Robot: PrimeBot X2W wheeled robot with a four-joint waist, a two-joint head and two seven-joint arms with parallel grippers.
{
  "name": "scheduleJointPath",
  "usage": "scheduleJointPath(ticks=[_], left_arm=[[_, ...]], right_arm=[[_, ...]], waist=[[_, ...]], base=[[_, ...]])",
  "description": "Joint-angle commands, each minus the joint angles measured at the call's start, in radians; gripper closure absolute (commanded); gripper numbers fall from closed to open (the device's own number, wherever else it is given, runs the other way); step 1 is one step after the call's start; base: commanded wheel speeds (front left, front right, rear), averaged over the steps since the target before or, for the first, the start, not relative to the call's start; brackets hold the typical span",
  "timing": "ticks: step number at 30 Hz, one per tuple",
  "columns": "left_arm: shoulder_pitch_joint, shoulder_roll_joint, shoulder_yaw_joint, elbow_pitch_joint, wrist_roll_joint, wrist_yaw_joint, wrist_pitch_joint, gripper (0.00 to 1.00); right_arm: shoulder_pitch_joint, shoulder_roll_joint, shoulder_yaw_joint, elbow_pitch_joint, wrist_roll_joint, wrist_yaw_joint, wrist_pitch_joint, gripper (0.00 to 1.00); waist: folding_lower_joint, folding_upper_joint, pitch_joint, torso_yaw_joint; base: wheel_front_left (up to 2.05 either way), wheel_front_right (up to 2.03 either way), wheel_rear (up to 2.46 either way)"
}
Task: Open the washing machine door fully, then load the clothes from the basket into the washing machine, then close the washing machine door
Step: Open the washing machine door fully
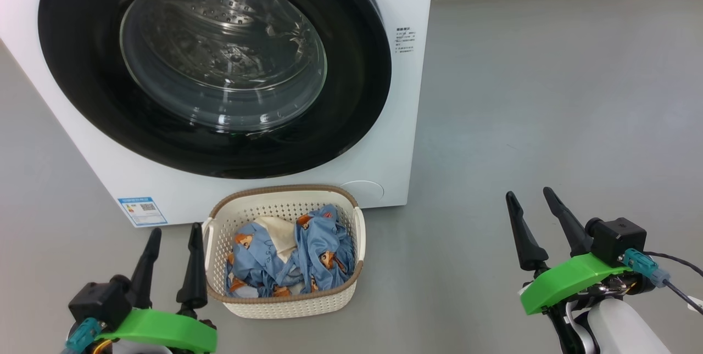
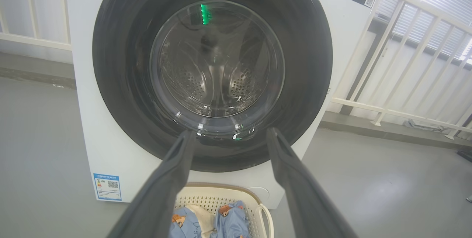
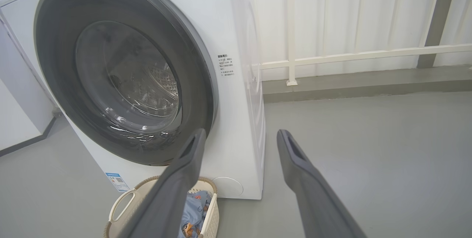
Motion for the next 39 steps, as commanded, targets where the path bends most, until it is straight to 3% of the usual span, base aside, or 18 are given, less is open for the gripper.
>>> scheduleJointPath(ticks=[1,39], left_arm=[[-0.052,0.019,0.034,-0.016,-0.003,-0.005,-0.011,0.0],[-0.049,-0.008,0.05,-0.013,0.026,-0.005,-0.011,0.0]], right_arm=[[-0.035,0.0,0.023,-0.02,-0.005,0.006,-0.012,0.0],[-0.078,-0.016,0.019,-0.009,0.002,0.006,-0.012,0.0]], waist=[[0.0,0.0,0.0,0.0],[0.0,0.0,0.029,0.016]], base=[[0.0,0.0,0.0],[0.0,0.0,0.0]])
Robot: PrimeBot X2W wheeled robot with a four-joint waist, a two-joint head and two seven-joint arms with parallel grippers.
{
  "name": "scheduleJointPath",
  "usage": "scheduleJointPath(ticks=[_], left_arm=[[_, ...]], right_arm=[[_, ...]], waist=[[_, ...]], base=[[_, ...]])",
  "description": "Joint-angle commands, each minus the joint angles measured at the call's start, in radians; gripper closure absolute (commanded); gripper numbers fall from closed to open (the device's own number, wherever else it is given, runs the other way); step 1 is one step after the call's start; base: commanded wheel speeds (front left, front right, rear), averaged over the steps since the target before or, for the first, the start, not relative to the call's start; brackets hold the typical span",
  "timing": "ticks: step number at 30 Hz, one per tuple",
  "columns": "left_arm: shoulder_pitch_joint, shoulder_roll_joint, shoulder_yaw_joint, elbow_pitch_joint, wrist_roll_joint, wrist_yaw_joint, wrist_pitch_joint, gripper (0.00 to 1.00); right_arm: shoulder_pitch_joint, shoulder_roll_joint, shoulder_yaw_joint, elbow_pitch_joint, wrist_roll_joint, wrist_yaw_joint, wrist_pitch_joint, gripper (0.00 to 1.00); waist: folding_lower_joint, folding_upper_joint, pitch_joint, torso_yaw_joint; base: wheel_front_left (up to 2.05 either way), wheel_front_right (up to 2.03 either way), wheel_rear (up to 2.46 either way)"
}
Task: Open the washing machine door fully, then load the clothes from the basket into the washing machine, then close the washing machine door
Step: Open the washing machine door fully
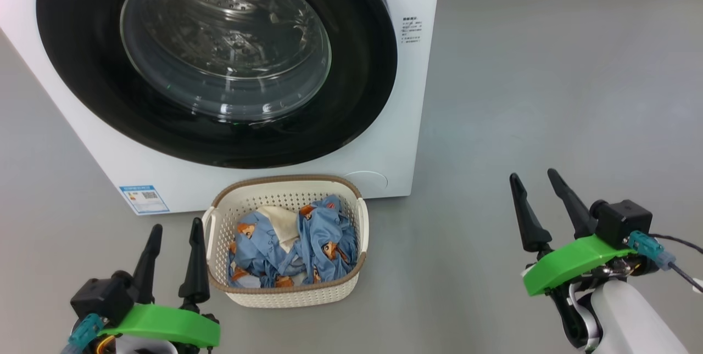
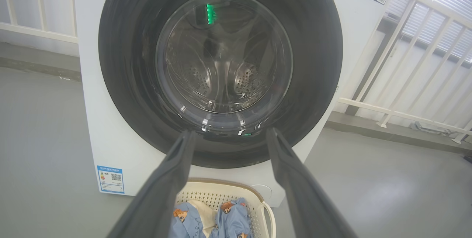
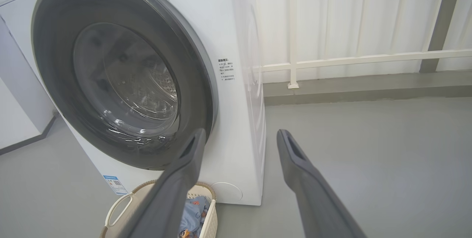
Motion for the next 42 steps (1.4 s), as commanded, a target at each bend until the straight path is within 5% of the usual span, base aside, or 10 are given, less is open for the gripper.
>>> scheduleJointPath(ticks=[1,5,6,7,10,23,42], left_arm=[[-0.035,0.017,0.029,-0.031,0.013,-0.005,-0.011,0.0],[-0.037,0.018,0.024,-0.044,0.01,-0.005,-0.011,0.0],[-0.036,0.017,0.02,-0.046,0.009,-0.005,-0.011,0.0],[-0.035,0.017,0.015,-0.05,0.008,-0.005,-0.011,0.0],[-0.035,0.018,0.01,-0.055,0.004,-0.005,-0.011,0.0],[-0.075,0.032,0.013,-0.094,-0.01,-0.005,-0.011,0.0],[-0.135,0.041,-0.015,-0.153,-0.037,-0.005,-0.011,0.0]], right_arm=[[-0.041,-0.008,0.019,-0.019,0.003,0.006,-0.012,0.0],[-0.072,-0.019,0.016,-0.012,0.012,0.006,-0.012,0.0],[-0.082,-0.022,0.015,-0.009,0.015,0.006,-0.012,0.1],[-0.091,-0.025,0.013,-0.006,0.02,0.006,-0.012,0.38],[-0.117,-0.036,0.007,0.005,0.038,0.006,-0.012,1.0],[-0.281,-0.092,-0.022,0.072,0.265,0.006,-0.008,1.0],[-0.57,-0.197,0.015,0.054,0.913,0.006,0.244,1.0]], waist=[[-0.0001,0.0,0.009,0.004],[-0.0001,0.0,0.03,0.013],[-0.0001,0.0,0.036,0.016],[-0.0001,0.0,0.041,0.019],[-0.0001,0.0,0.055,0.03],[-0.0001,0.0,0.155,0.072],[-0.0001,0.0,0.306,0.127]], base=[[0.0,0.0,0.0],[0.0,0.0,0.0],[0.0,0.0,0.0],[0.0,0.0,0.0],[0.0,0.0,0.0],[0.0,0.0,0.0],[0.0,0.0,0.0]])
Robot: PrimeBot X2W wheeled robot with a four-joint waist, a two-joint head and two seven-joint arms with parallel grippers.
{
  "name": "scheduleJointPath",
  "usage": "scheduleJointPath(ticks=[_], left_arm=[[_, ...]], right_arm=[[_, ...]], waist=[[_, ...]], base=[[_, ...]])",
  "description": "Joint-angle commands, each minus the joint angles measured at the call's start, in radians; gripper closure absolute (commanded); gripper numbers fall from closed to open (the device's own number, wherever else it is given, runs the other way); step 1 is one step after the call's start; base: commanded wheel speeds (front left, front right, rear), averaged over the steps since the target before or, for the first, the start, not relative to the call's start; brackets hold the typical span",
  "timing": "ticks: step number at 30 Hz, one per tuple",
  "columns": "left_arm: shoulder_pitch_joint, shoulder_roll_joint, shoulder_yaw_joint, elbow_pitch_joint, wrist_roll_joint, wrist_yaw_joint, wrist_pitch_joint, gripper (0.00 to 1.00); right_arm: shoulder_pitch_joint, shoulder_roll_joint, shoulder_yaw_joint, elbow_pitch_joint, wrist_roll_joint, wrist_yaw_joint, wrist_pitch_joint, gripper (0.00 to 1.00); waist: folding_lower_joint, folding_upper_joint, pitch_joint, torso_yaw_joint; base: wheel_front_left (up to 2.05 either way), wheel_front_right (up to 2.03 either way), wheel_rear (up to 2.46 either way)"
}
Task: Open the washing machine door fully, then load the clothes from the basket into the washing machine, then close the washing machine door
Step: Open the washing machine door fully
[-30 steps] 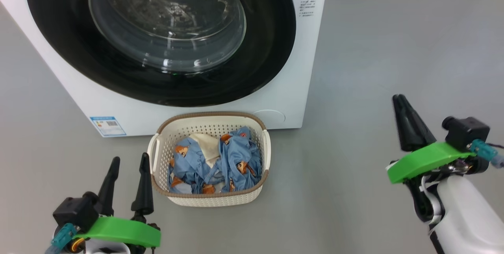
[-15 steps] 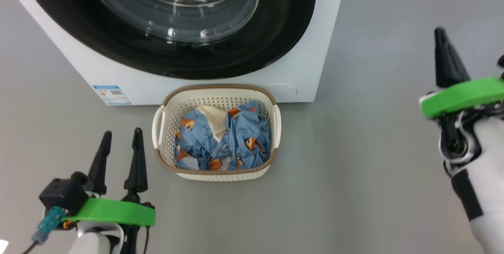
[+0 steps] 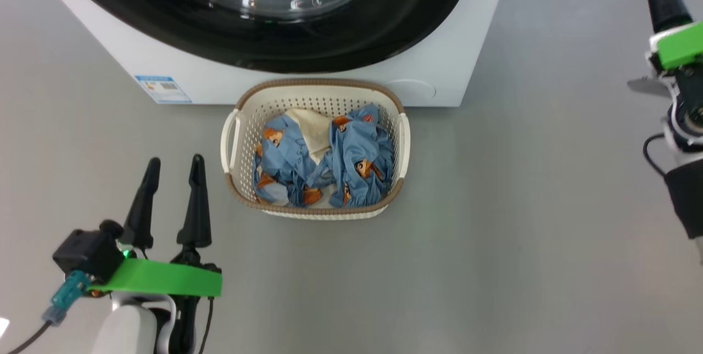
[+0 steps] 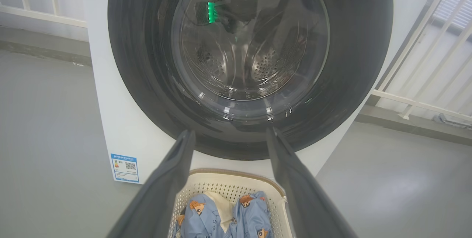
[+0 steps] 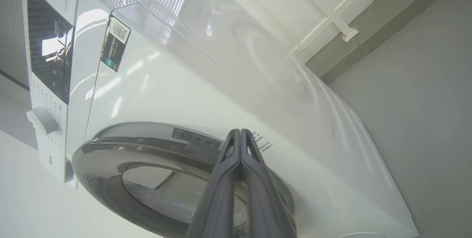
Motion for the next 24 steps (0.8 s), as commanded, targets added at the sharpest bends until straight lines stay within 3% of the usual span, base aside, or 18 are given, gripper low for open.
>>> scheduleJointPath(ticks=[1,6,17,24], left_arm=[[-0.041,0.021,0.025,-0.034,-0.013,-0.005,-0.009,0.0],[-0.069,0.019,0.014,-0.047,-0.03,-0.005,-0.009,0.0],[-0.102,0.013,0.002,-0.046,-0.05,-0.005,-0.009,0.0],[-0.12,0.007,-0.003,-0.046,-0.058,-0.005,-0.009,0.0]], right_arm=[[-0.036,-0.013,0.019,-0.036,0.04,0.006,0.031,1.0],[-0.1,-0.029,0.02,-0.054,0.175,0.006,0.14,1.0],[-0.234,-0.047,0.013,-0.036,0.333,0.006,0.349,1.0],[-0.316,-0.042,0.03,-0.01,0.345,0.006,0.431,1.0]], waist=[[0.0,0.0,0.037,0.016],[0.0,0.0,0.091,0.035],[0.0,0.0,0.163,0.077],[0.0,0.0,0.202,0.092]], base=[[0.0,0.0,0.0],[0.0,0.0,0.0],[0.0,0.0,0.0],[0.0,0.0,0.0]])
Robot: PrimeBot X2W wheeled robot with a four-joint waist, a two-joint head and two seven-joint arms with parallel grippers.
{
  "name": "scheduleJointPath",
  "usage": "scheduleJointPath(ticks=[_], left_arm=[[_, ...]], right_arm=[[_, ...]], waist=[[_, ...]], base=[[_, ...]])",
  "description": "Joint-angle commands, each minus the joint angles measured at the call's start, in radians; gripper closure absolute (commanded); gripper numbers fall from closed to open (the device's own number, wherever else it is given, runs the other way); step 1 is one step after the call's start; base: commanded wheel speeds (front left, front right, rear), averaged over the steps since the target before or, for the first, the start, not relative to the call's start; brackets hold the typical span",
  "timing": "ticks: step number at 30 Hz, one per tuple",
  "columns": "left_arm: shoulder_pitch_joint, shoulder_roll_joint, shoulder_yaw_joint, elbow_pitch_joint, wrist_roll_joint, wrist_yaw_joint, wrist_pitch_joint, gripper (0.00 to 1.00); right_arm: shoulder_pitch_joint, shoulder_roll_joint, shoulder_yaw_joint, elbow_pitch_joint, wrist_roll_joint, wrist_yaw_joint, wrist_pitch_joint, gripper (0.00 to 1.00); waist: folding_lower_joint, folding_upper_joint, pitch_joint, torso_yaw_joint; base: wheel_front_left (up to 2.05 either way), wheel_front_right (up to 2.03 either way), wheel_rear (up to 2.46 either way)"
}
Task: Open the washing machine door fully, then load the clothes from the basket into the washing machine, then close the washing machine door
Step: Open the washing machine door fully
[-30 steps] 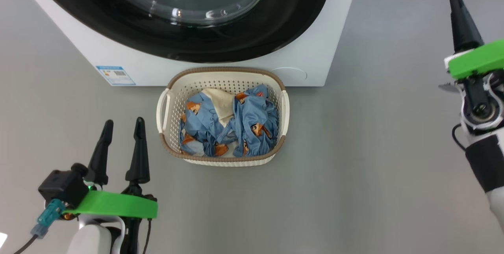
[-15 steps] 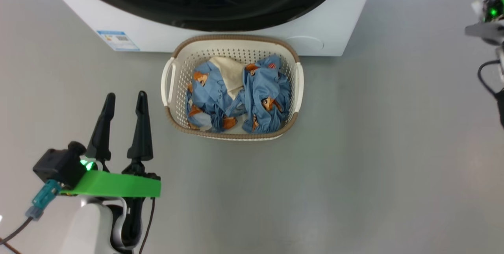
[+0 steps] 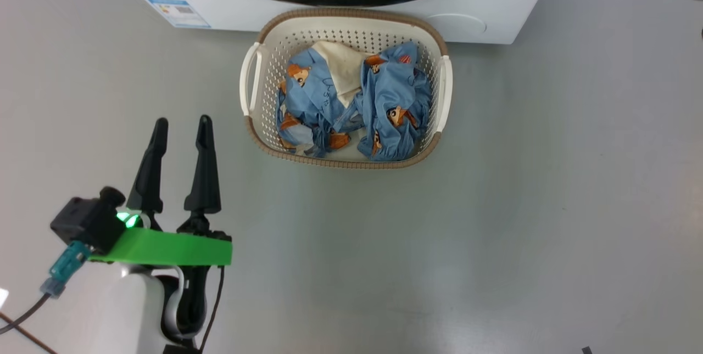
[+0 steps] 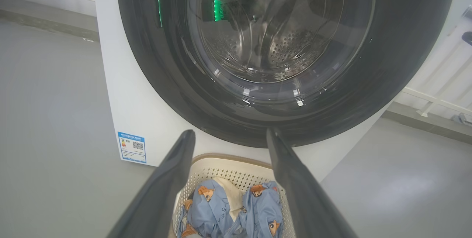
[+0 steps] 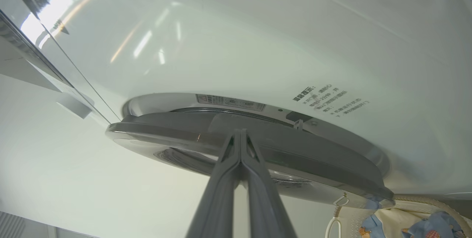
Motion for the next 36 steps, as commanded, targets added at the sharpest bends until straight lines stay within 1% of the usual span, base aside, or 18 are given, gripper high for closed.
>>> scheduleJointPath(ticks=[1,8,21,29,36], left_arm=[[-0.029,0.023,0.025,-0.026,-0.006,-0.005,-0.009,0.0],[-0.04,0.013,0.018,-0.026,-0.017,-0.005,-0.009,0.0],[-0.049,0.003,0.02,-0.031,-0.027,-0.005,-0.009,0.0],[-0.051,-0.009,0.012,-0.029,-0.033,-0.005,-0.009,0.0],[-0.057,-0.014,0.007,-0.021,-0.033,-0.005,-0.009,0.0]], right_arm=[[-0.038,0.013,0.006,-0.013,0.0,0.006,0.019,1.0],[-0.126,0.022,0.009,0.03,0.008,0.006,0.067,1.0],[-0.221,0.038,0.015,0.084,0.006,0.006,0.112,1.0],[-0.237,0.043,0.017,0.088,0.0,0.006,0.126,1.0],[-0.218,0.043,0.03,0.11,-0.008,0.006,0.15,1.0]], waist=[[0.0,0.0,0.021,0.013],[0.0,0.0,0.052,0.035],[0.0,0.0,0.098,0.071],[0.0,0.0,0.115,0.08],[0.0,0.0,0.111,0.087]], base=[[0.0,0.0,0.0],[0.0,0.0,0.0],[0.0,0.0,0.0],[0.0,0.0,0.0],[0.0,0.0,0.0]])
